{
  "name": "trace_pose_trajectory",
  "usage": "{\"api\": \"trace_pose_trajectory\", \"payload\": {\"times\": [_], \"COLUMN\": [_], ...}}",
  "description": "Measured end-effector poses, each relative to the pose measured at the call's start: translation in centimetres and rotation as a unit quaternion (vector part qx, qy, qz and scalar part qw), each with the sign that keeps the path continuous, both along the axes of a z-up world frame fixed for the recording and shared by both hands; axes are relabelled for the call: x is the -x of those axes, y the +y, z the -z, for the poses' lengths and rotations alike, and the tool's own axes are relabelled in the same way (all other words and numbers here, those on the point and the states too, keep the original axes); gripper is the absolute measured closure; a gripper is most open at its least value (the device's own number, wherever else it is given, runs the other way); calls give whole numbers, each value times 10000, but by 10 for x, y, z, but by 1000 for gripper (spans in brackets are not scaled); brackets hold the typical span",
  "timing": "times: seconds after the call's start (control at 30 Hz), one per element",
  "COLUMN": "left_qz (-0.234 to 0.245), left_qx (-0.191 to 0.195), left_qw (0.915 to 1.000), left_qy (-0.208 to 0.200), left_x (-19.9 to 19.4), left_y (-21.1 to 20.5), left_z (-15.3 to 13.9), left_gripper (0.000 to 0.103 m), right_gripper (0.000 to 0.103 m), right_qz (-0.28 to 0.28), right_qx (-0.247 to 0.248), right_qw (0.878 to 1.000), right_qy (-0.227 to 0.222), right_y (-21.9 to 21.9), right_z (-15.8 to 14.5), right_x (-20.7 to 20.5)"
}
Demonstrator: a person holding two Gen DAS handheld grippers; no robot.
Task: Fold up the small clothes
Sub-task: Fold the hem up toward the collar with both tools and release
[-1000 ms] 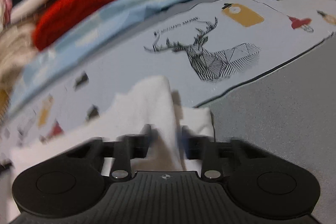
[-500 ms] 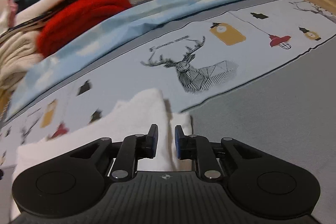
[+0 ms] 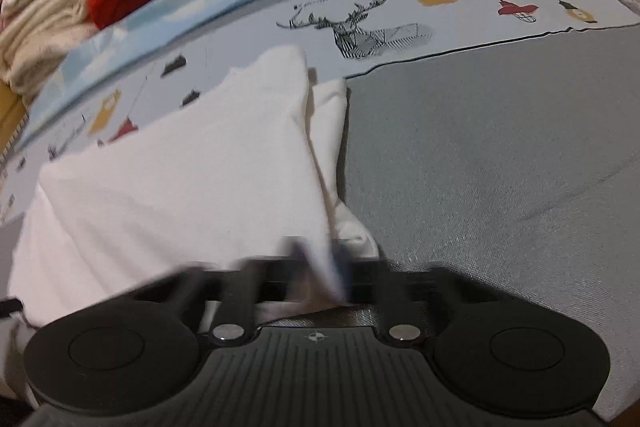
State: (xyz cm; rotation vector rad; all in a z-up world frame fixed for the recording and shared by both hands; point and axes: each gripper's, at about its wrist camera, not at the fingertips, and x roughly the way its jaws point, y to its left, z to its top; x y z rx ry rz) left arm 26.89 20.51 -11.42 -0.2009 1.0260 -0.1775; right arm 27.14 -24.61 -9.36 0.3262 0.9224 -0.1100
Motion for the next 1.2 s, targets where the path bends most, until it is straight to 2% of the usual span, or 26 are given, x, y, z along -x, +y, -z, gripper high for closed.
{"api": "trace_pose_trajectory", "payload": {"times": [0.13,0.23,0.33,0.37,0.4,0.43,0.47,0.53,0.6,0.73,0.8,0.83,0.9,0.97,1.03,1.1,1.2], "left_qz": [-177,-154,-150,-169,-180,-166,-184,-250,-174,147,272,243,114,-117,-297,-447,-417], "left_qx": [-80,7,-58,-107,-165,-207,-226,-150,-108,-481,-1031,-1195,-960,-826,-551,-461,-485], "left_qw": [9997,9996,9997,9997,9997,9995,9992,9982,9984,9985,9943,9923,9950,9964,9980,9979,9978], "left_qy": [158,218,194,144,14,-146,-285,-524,-522,-213,99,232,236,134,-11,-120,-160], "left_x": [10,12,13,15,16,17,19,18,11,-5,-11,-11,-7,-2,-1,-6,-14], "left_y": [13,22,24,24,23,22,21,18,9,-13,-22,-20,-6,10,25,31,25], "left_z": [2,5,0,-4,-11,-18,-24,-34,-34,-18,0,7,3,-5,-15,-23,-28], "left_gripper": [96,95,78,70,67,57,45,32,31,32,37,36,36,36,36,36,36], "right_gripper": [101,101,97,89,84,77,75,75,75,76,76,76,76,76,73,70,65], "right_qz": [31,52,-132,-93,-68,-70,-177,-528,-892,-1420,-1656,-1728,-1650,-1506,-1232,-754,-435], "right_qx": [175,138,413,568,714,979,1183,1332,1116,1046,1051,1119,1217,971,795,814,985], "right_qw": [9995,9998,9989,9983,9974,9950,9918,9855,9838,9809,9791,9783,9787,9838,9878,9903,9895], "right_qy": [-252,131,155,129,31,-186,-455,-915,-1084,-827,-529,-246,127,-65,-524,-832,-962], "right_y": [-5,-17,-8,-5,0,8,16,37,59,96,109,112,112,95,71,46,18], "right_z": [-11,7,11,7,2,-7,-15,-26,-28,-14,-3,4,13,-1,-21,-33,-31], "right_x": [9,3,1,2,3,6,8,8,2,-19,-28,-32,-37,-40,-46,-63,-103]}}
